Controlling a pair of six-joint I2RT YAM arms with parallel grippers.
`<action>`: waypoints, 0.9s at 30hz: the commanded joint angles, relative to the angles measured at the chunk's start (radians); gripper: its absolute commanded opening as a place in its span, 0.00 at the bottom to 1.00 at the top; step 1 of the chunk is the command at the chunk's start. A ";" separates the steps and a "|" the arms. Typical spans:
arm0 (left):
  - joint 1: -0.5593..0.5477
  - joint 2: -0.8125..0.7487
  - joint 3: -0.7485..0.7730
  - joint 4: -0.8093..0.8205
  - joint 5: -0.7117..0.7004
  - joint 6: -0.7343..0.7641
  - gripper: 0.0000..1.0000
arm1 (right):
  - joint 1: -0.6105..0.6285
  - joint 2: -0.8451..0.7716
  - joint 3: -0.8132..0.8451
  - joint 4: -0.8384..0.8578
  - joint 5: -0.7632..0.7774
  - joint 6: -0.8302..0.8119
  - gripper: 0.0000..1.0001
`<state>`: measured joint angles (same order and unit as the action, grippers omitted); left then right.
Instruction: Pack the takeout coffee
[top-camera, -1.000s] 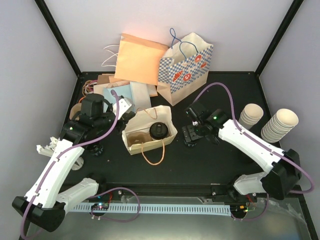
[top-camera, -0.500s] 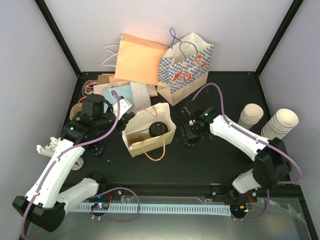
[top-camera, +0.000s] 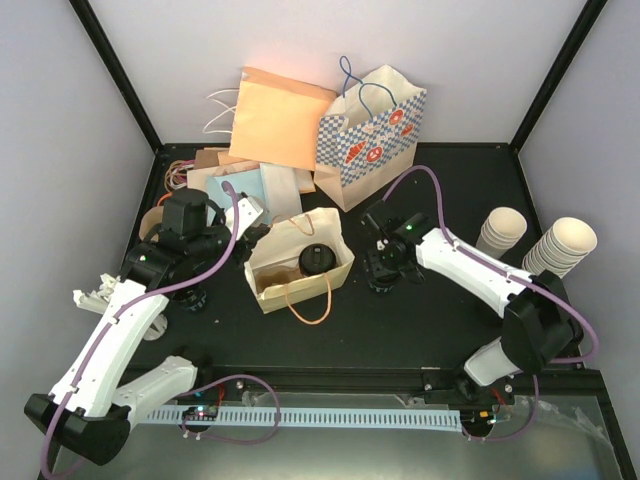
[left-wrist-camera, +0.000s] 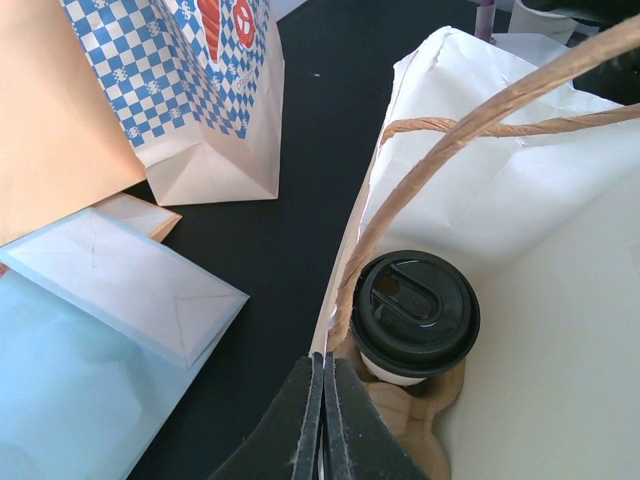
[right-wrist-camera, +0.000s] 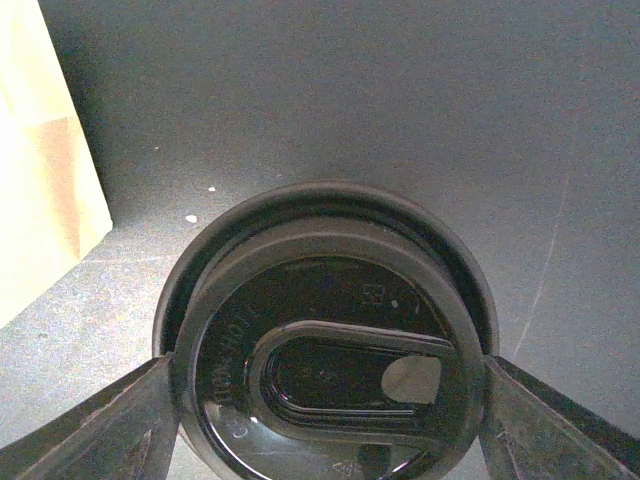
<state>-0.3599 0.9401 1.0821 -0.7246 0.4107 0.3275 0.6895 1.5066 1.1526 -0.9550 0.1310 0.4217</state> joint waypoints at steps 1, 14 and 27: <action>-0.003 -0.018 0.007 0.028 0.001 -0.010 0.02 | -0.002 0.016 0.025 0.014 0.010 0.004 0.81; -0.002 -0.024 0.010 0.013 -0.011 -0.024 0.02 | -0.003 0.029 0.034 0.006 0.024 0.001 0.81; -0.002 -0.031 0.061 -0.023 -0.063 -0.108 0.63 | -0.002 -0.038 0.061 -0.020 0.063 -0.006 0.80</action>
<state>-0.3599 0.9337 1.0859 -0.7425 0.3595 0.2317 0.6895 1.5059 1.1950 -0.9665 0.1593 0.4210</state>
